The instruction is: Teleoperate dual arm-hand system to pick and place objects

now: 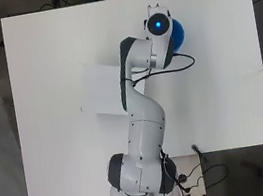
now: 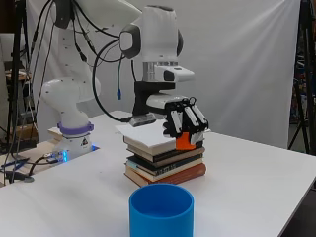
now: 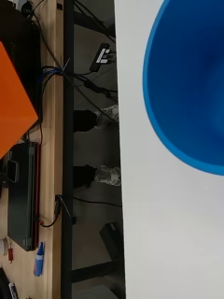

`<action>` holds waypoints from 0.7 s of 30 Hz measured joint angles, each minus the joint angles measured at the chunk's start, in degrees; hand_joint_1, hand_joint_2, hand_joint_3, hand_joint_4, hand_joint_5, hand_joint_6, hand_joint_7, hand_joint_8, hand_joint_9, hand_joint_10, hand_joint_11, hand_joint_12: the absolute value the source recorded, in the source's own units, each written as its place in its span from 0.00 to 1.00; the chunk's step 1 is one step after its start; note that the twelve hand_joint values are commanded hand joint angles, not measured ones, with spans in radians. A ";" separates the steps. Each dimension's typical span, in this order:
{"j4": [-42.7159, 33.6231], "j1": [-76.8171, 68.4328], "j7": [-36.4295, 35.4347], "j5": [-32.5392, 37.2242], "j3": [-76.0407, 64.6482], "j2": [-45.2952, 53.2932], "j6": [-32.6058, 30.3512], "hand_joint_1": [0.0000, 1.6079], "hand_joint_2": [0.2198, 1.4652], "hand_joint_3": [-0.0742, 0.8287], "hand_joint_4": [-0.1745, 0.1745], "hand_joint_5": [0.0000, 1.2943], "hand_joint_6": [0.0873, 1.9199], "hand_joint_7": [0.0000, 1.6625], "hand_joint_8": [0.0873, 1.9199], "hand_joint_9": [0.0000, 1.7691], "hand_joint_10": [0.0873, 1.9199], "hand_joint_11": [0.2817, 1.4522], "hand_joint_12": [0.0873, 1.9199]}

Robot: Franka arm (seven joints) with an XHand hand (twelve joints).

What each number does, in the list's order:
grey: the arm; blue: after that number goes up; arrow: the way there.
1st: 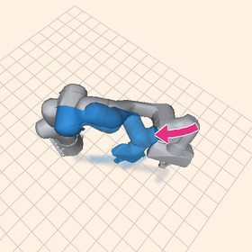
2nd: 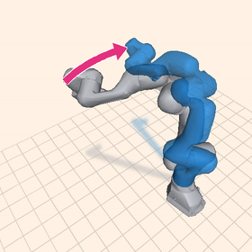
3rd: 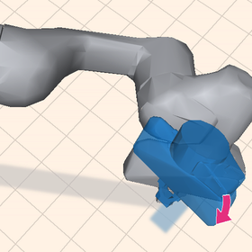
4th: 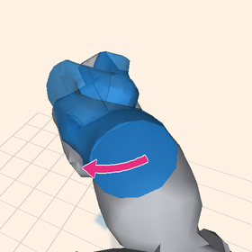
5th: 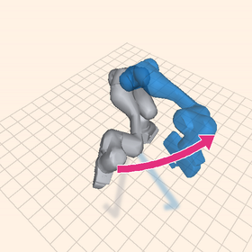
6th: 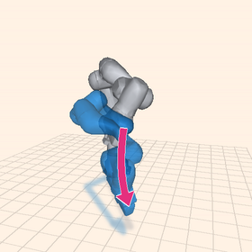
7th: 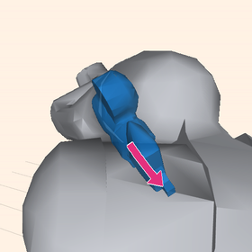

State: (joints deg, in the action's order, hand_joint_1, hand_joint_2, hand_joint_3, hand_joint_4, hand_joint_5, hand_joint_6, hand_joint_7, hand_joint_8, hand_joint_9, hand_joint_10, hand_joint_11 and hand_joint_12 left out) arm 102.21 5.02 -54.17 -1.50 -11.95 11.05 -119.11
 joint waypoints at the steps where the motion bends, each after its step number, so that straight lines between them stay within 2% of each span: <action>1: -0.13 0.22 0.04 0.33 -0.15 0.79 -0.36 0.59 0.78 0.08 1.00 0.64 0.61 0.78 0.94 0.86 0.99 0.70 0.93; 5: 0.41 0.90 -1.58 3.00 -0.57 4.59 -1.02 0.60 0.77 0.08 1.00 0.65 0.60 0.78 0.92 0.86 0.98 0.69 0.92; 10: 4.59 1.66 -5.19 5.14 -1.38 4.98 -1.70 0.60 0.77 0.08 1.00 0.66 0.59 0.77 0.92 0.85 0.98 0.66 0.92; 17: 5.35 2.83 -9.30 6.62 -3.86 5.84 -1.85 0.60 0.77 0.08 1.00 0.65 0.60 0.74 0.93 0.82 0.97 0.59 0.90; 18: 5.42 2.91 -9.34 6.73 -3.99 5.90 -1.69 0.67 0.77 0.08 0.80 0.55 0.42 0.66 0.82 0.74 0.90 0.49 0.87; 19: 5.40 2.96 -9.38 6.86 -3.99 6.11 -1.63 0.53 0.71 0.07 0.67 0.39 0.23 0.45 0.52 0.51 0.62 0.30 0.61; 20: 5.29 3.02 -9.24 6.98 -3.94 6.43 -1.52 0.39 0.67 0.07 0.59 0.28 0.10 0.31 0.28 0.37 0.36 0.19 0.35; 21: 5.16 3.03 -8.67 6.92 -3.85 6.62 -1.16 0.31 0.65 0.07 0.56 0.22 0.03 0.23 0.12 0.29 0.18 0.14 0.17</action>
State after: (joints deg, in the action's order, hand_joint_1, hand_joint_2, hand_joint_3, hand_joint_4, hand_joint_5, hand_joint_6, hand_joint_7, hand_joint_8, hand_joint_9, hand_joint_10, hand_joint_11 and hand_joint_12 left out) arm 107.38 8.05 -62.84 5.43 -15.79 17.67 -120.27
